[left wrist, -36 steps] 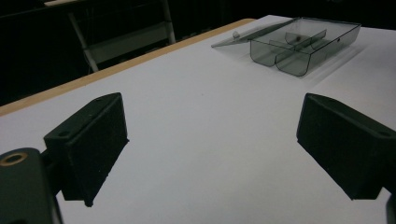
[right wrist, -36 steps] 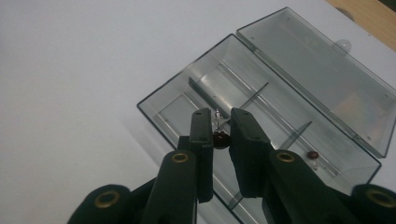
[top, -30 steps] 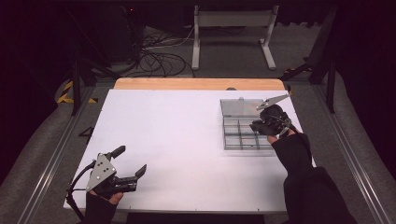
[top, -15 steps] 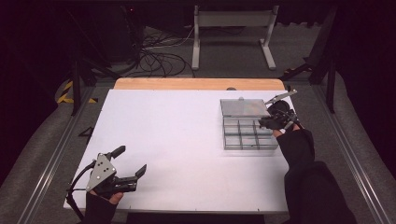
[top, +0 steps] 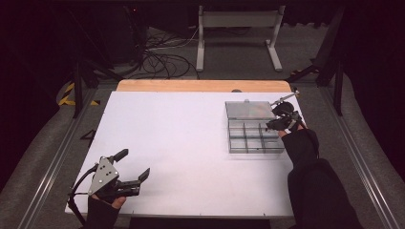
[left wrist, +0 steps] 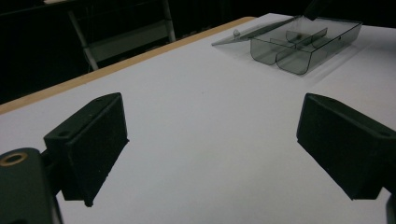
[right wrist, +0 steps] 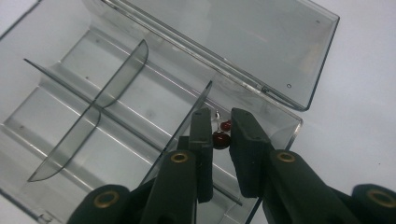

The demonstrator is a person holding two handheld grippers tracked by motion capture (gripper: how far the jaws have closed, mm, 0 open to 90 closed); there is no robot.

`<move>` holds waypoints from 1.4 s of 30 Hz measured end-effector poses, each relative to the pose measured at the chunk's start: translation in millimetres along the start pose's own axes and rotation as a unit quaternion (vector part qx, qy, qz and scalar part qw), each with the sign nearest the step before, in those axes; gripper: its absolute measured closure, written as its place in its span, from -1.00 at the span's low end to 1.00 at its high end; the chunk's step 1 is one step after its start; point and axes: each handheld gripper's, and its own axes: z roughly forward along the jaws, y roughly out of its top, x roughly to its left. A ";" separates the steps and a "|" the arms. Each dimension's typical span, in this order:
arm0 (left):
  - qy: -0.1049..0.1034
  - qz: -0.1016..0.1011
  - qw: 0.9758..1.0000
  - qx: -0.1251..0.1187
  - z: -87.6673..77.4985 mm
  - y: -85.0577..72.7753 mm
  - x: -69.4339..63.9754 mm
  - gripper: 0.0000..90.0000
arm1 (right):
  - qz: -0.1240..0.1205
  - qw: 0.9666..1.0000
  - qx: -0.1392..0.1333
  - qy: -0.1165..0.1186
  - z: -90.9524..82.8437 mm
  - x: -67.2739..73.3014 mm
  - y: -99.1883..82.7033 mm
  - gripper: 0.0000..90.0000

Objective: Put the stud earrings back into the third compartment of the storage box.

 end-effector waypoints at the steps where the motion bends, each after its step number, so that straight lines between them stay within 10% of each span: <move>1: 0.000 0.000 1.000 0.000 -0.1 0.0 0.1 -0.80 | 0.000 1.000 0.003 -0.001 1.7 -0.6 0.1 0.76; 10: 0.000 -0.001 1.000 0.000 -0.3 0.1 0.3 -0.80 | 0.002 1.000 0.026 -0.003 13.1 -2.5 0.1 0.74; 23: 0.001 -0.001 1.000 -0.002 -1.1 0.6 0.6 -0.80 | 0.009 0.999 -0.041 -0.001 -16.5 4.7 -2.4 -0.05; 42: 0.009 -0.001 1.000 -0.003 -8.0 1.9 1.0 -0.80 | -0.063 0.975 -0.204 0.068 -81.3 54.9 -53.9 -0.57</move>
